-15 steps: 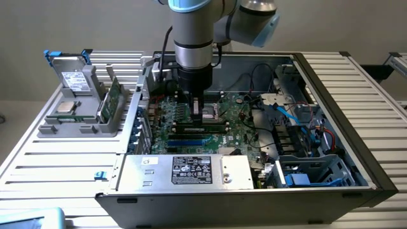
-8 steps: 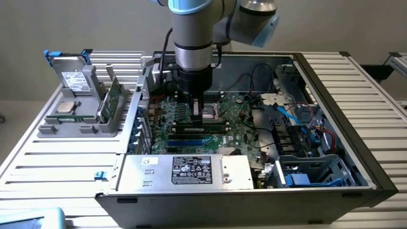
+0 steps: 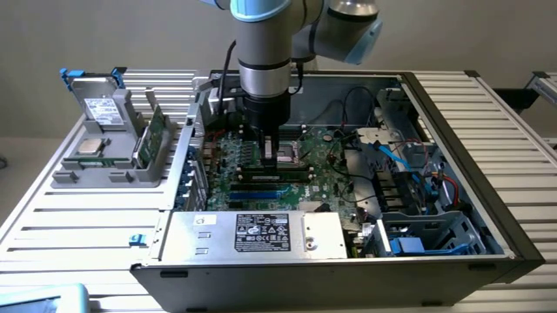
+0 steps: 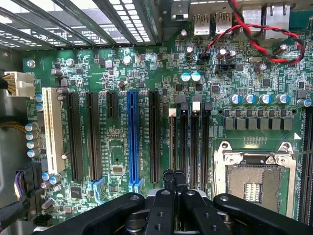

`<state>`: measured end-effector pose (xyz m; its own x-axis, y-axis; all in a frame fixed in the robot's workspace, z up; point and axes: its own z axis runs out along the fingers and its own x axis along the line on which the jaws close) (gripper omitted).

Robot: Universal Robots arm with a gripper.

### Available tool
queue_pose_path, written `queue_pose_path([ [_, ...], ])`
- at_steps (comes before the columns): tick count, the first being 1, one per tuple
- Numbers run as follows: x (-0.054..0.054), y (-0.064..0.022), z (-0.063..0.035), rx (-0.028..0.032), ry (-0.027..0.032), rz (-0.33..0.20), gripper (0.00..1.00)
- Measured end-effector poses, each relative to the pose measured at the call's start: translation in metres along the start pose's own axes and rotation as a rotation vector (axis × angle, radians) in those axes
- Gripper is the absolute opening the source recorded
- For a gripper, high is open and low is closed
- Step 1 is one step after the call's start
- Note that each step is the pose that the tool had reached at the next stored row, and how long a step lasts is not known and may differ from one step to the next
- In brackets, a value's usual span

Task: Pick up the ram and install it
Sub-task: 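Press down the ram until it locks into place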

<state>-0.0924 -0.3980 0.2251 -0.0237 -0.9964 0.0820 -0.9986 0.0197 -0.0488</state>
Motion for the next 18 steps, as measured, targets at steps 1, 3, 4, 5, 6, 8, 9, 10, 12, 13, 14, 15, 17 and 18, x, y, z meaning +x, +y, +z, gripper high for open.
queue_pose_path([
  [1,0.0,-0.0001,-0.0006,0.0006,-0.0012,0.0,0.11],
  [3,0.0,-0.0006,-0.0083,0.001,-0.0014,0.0,0.11],
  [4,0.001,-0.0011,-0.0133,0.0005,-0.0007,0.0,0.11],
  [5,0.001,-0.0019,-0.0175,0.0005,-0.0004,0.0,0.11],
  [6,0.002,-0.0032,-0.0205,0.0005,-0.0004,0.0,0.11],
  [8,0.002,-0.0066,-0.025,0.0004,0.0001,0.0,0.11],
  [9,0.002,-0.0088,-0.0265,0.0005,-0.0001,0.0,0.11],
  [10,0.002,-0.0114,-0.028,0.0005,0.0,0.0,0.11],
  [12,0.002,-0.0166,-0.0296,0.0005,-0.0001,0.0,0.11],
  [13,0.002,-0.0182,-0.0297,0.0005,-0.0001,0.0,0.11],
  [14,0.002,-0.0187,-0.0297,0.0005,0.0,0.0,0.11],
  [15,0.002,-0.0186,-0.0297,0.0005,-0.0002,0.0,0.11],
  [17,0.002,-0.0186,-0.0297,0.0004,-0.0002,0.0,0.11],
  [18,0.002,-0.0186,-0.0297,0.0005,-0.0002,0.0,0.11],
])
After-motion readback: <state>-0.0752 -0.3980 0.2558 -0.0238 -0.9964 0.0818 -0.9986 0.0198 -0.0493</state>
